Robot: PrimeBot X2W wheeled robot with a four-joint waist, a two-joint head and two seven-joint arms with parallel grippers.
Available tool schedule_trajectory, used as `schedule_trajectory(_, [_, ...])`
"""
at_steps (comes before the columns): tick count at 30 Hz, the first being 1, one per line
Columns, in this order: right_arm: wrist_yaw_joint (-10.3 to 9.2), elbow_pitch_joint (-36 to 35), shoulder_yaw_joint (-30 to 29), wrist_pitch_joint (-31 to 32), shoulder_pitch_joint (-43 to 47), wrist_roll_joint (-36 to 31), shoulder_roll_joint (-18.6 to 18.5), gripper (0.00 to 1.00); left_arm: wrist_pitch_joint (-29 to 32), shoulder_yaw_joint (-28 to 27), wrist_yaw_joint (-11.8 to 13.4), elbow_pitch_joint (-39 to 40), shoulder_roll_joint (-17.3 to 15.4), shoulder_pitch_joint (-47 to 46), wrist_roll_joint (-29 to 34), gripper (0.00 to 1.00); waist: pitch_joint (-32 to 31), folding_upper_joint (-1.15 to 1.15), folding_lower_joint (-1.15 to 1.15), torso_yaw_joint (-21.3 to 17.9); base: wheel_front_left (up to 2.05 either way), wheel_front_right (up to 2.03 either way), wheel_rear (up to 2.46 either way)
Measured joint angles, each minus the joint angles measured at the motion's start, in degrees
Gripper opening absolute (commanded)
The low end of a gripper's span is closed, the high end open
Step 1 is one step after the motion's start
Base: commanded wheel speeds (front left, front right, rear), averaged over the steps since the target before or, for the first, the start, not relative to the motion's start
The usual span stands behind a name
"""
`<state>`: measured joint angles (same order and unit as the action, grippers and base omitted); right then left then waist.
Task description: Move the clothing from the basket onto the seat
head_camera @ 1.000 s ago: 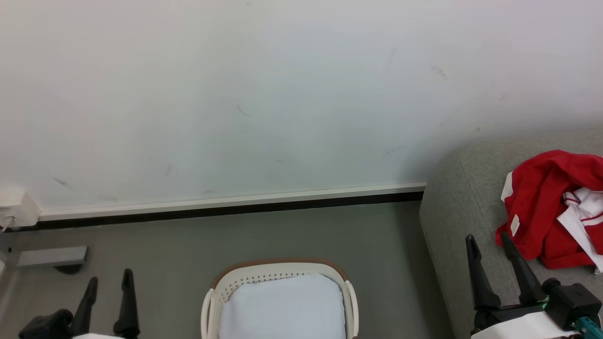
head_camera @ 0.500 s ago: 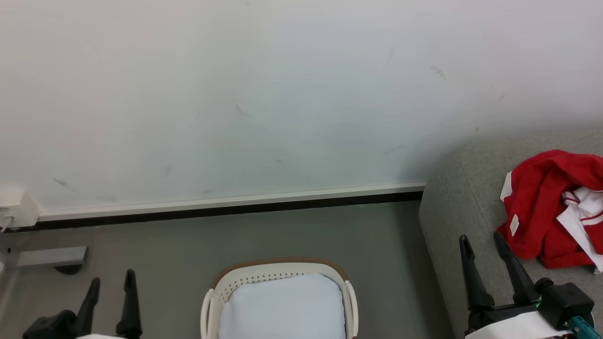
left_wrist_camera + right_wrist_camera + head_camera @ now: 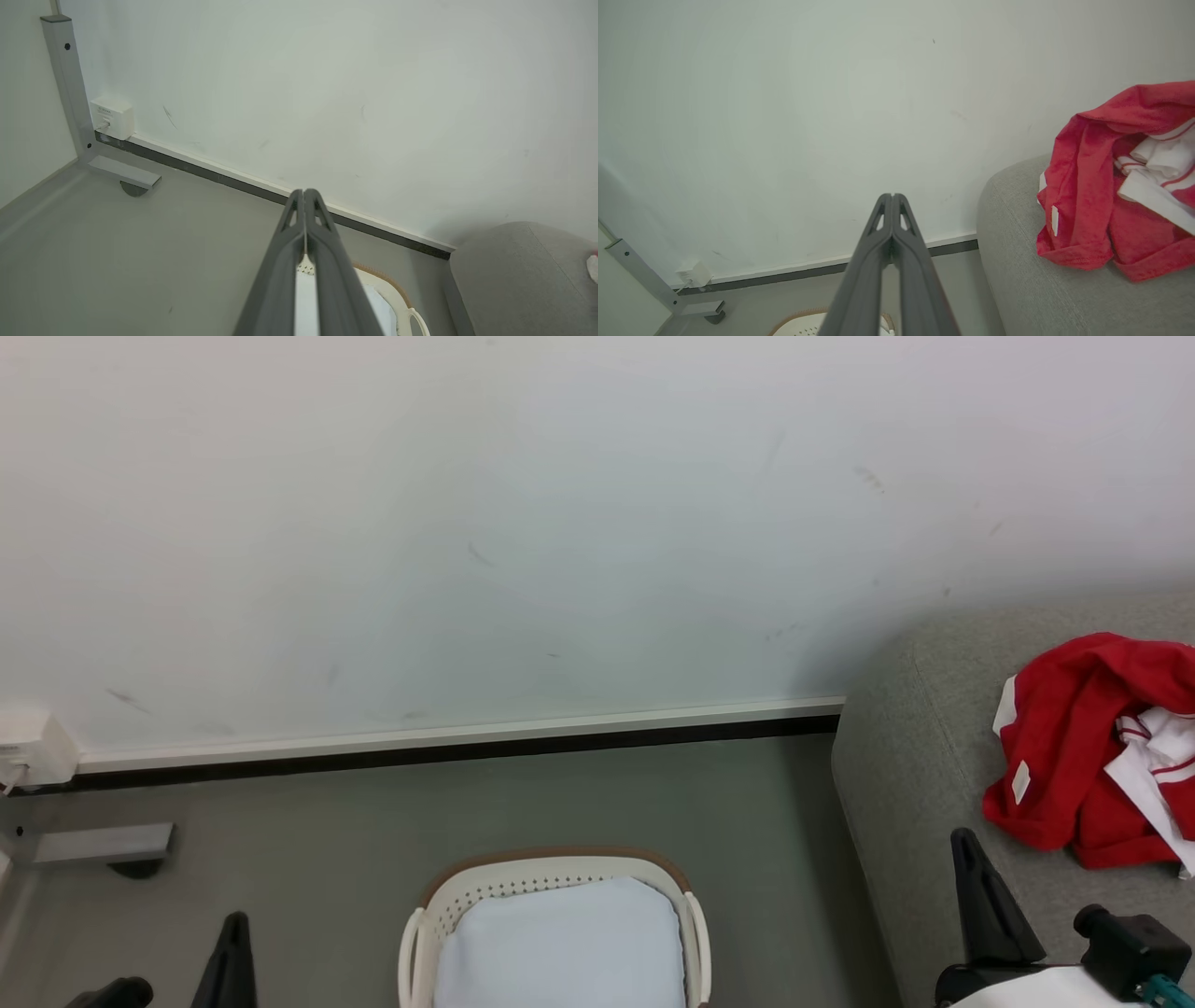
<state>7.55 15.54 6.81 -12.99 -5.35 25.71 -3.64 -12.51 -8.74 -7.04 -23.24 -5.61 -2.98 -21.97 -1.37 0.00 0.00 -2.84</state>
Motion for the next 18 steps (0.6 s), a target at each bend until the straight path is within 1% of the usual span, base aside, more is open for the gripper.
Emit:
schedule_trajectory(8, [0.00,-0.1,-1.4,2.0,0.0,7.4,0.0,0.00,1.7,0.3,0.0,1.4,0.3,0.0,-8.0,0.00,0.1,0.00,0.00,0.2,0.00,0.00,0.00])
schedule_trajectory(18, [0.00,-0.3,-3.0,4.4,0.0,15.9,0.0,0.00,4.0,0.8,0.0,2.5,0.8,-0.2,-16.4,0.00,0.2,0.00,0.00,0.4,0.00,0.00,0.00])
